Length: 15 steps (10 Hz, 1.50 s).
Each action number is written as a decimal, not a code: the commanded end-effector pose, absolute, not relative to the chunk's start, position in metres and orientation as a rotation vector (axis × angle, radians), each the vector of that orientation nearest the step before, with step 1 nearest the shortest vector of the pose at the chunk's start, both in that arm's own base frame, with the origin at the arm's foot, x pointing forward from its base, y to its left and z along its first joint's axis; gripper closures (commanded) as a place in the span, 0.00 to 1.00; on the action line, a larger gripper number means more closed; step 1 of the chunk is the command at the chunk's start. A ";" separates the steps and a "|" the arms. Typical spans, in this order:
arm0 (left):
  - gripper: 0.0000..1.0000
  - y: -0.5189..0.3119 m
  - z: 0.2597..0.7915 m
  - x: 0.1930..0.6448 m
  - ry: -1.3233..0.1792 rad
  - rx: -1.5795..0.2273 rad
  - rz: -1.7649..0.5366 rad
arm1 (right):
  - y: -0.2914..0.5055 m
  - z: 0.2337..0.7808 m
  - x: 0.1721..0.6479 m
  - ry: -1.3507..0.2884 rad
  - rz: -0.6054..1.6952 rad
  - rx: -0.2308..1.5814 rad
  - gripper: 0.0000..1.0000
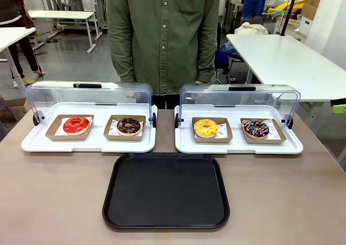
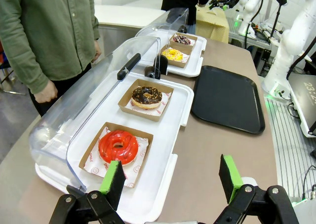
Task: Move the third donut from the left to the tray.
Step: Pick up the Paper togo box containing the Donut indicated by the person and place it on the Handle tray.
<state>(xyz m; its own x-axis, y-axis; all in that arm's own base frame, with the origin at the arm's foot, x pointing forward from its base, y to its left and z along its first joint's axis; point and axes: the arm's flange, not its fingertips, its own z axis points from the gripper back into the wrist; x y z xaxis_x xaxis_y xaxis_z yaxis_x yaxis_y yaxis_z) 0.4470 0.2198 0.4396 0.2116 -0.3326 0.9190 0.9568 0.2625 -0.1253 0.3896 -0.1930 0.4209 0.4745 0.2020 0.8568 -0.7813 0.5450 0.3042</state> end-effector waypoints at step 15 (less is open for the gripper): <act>0.00 0.220 0.442 0.447 -0.918 -0.849 -1.069 | -0.192 0.422 0.390 -0.893 0.680 0.782 0.00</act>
